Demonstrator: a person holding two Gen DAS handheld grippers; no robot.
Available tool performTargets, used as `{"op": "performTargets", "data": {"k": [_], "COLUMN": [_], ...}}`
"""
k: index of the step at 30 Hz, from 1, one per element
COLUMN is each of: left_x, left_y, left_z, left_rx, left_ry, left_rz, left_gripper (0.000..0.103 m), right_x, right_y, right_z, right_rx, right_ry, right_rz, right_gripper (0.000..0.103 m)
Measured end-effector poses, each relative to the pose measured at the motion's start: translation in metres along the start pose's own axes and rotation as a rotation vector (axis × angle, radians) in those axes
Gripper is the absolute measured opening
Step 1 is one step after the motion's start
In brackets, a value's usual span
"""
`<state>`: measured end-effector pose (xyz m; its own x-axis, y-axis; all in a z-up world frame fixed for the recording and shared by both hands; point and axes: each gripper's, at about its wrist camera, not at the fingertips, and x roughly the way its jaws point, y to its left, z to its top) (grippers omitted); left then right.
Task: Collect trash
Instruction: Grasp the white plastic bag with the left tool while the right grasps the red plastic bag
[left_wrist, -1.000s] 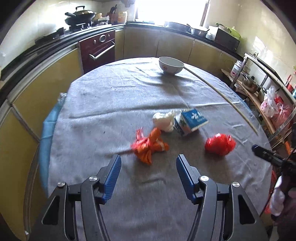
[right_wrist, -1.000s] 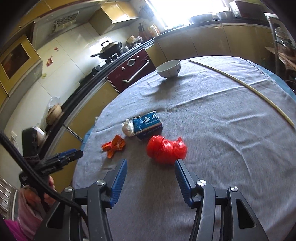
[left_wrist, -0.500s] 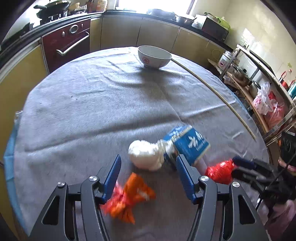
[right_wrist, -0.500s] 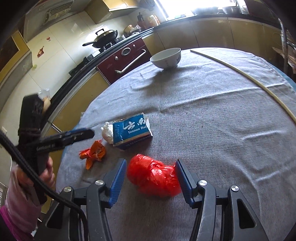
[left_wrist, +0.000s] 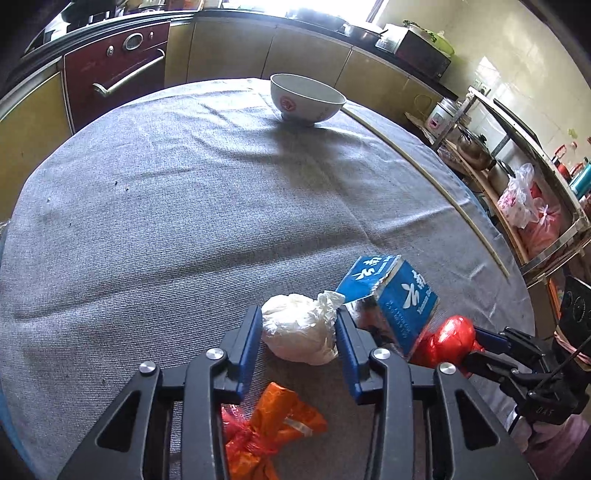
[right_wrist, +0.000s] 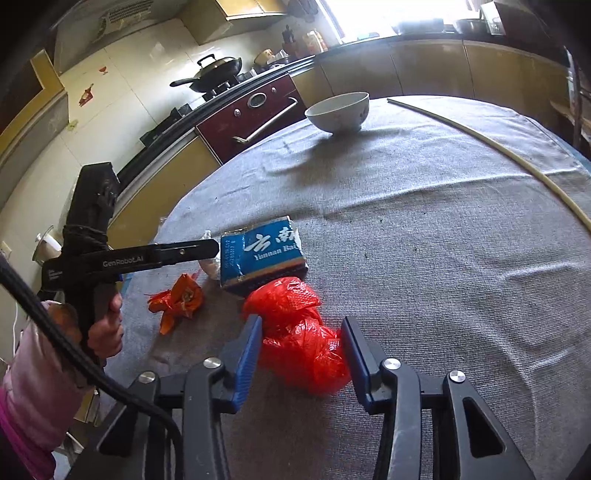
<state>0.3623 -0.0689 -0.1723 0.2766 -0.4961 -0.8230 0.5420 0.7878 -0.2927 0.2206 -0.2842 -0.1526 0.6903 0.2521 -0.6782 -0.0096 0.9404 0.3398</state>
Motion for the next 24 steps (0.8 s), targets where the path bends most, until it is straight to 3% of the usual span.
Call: {"op": "performTargets", "data": {"k": [2, 7, 17, 24], "left_x": [0.0, -0.011, -0.06, -0.104], "left_y": [0.0, 0.003, -0.016, -0.05], "left_z": [-0.002, -0.005, -0.015, -0.052], "left_rx": [0.01, -0.008, 0.03, 0.092], "left_ry": [-0.003, -0.036, -0.134, -0.175], "left_rz": [0.006, -0.014, -0.096, -0.135], "left_gripper": [0.036, 0.022, 0.021, 0.021], "right_x": [-0.002, -0.01, -0.052, -0.08], "right_y": [0.001, 0.003, -0.005, -0.008], "right_z": [0.0, -0.006, -0.028, -0.053], "right_rx": [0.0, 0.023, 0.136, 0.179], "right_ry": [-0.01, -0.021, -0.05, -0.041], "right_rz": [0.003, 0.0, 0.002, -0.024], "right_gripper": [0.034, 0.031, 0.03, 0.03]}}
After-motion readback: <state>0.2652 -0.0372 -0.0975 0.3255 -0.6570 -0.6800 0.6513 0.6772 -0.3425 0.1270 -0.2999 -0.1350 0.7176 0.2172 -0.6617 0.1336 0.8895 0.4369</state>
